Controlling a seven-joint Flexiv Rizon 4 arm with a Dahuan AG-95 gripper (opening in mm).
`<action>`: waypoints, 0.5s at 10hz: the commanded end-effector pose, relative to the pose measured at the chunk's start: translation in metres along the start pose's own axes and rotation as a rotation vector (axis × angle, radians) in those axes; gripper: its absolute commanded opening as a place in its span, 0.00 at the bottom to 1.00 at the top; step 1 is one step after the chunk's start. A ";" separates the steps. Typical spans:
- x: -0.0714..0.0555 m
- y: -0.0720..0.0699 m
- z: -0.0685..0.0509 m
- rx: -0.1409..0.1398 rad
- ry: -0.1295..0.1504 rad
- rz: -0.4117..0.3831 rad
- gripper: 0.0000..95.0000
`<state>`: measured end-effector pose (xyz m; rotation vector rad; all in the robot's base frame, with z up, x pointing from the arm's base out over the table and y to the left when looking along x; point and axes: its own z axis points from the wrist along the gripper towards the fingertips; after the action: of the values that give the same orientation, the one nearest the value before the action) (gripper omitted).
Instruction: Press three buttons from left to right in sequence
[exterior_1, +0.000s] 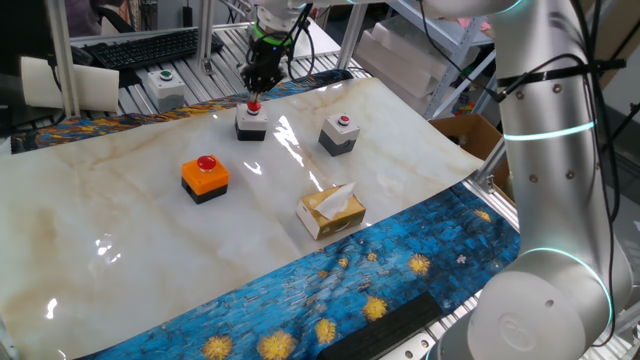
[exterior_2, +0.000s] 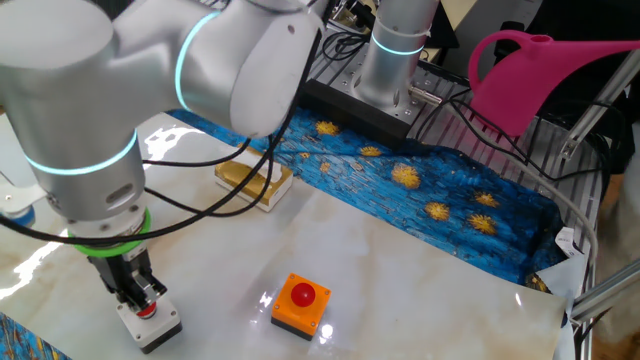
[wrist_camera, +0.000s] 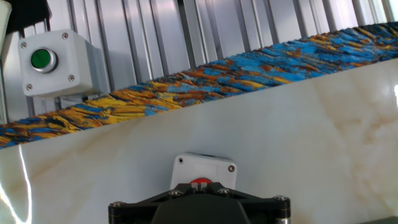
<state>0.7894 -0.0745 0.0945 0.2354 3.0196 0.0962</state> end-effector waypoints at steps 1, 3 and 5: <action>0.001 -0.001 0.011 -0.005 -0.001 0.000 0.00; 0.000 0.002 -0.004 -0.009 0.004 0.008 0.00; 0.001 0.006 -0.024 0.010 -0.001 0.023 0.00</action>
<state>0.7878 -0.0695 0.1182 0.2716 3.0214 0.0844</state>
